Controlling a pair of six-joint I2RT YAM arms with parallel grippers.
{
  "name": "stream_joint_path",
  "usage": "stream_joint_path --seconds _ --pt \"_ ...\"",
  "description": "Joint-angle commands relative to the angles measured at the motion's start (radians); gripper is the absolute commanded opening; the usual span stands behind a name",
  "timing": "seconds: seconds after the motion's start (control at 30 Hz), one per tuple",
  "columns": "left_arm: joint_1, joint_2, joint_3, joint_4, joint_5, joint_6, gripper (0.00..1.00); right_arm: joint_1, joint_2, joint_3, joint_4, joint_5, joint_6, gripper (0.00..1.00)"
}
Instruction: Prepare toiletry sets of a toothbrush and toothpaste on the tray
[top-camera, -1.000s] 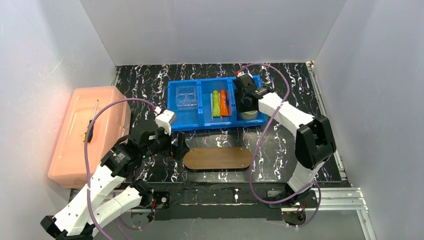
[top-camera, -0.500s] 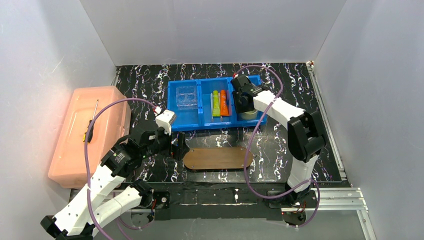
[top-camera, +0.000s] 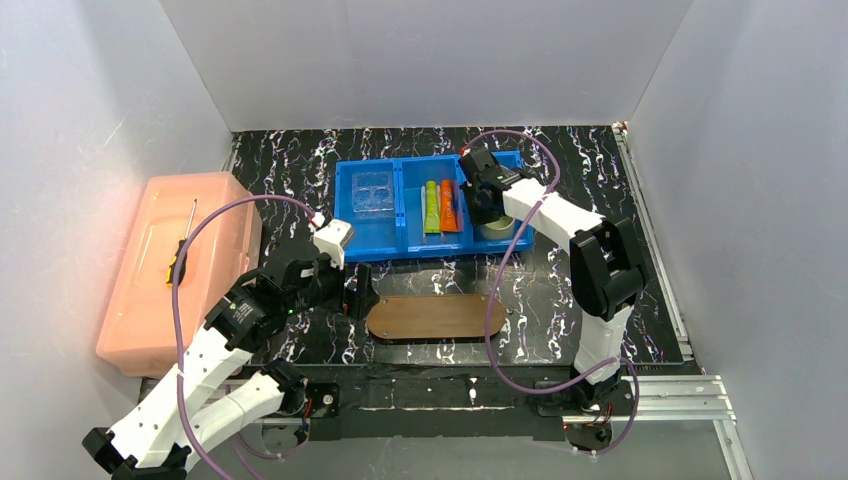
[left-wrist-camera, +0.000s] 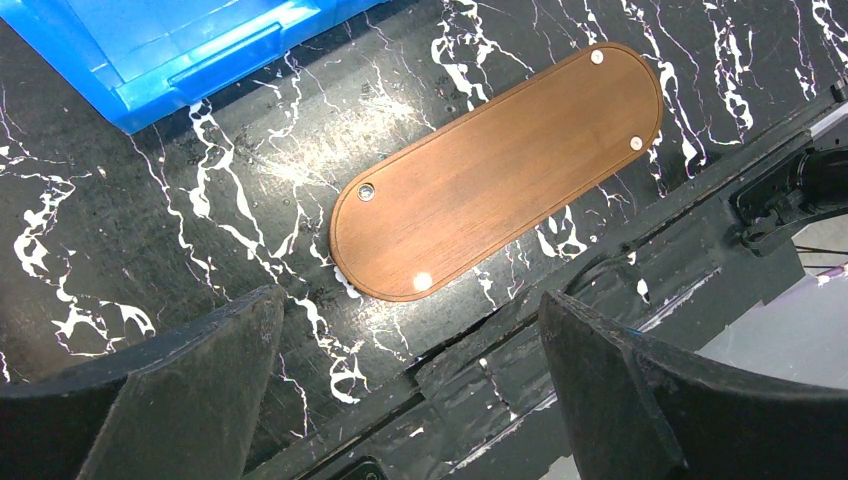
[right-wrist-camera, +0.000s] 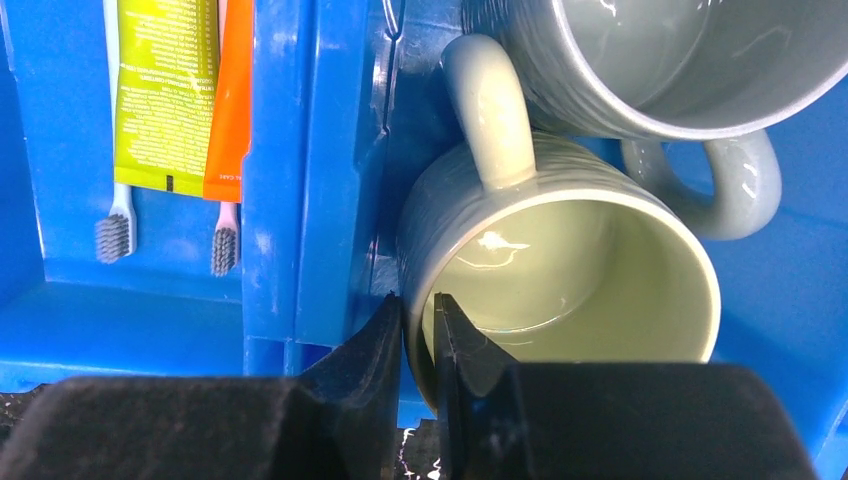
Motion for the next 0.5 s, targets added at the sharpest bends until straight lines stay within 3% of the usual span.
stream_joint_path --seconds 0.0,0.47 --pt "-0.004 -0.001 -0.005 -0.003 -0.015 0.015 0.99 -0.006 -0.006 0.067 -0.006 0.017 -0.016 0.01" --pt "-0.004 -0.013 -0.009 -0.005 -0.034 0.016 0.99 -0.006 -0.162 0.077 -0.002 0.061 -0.024 0.01"
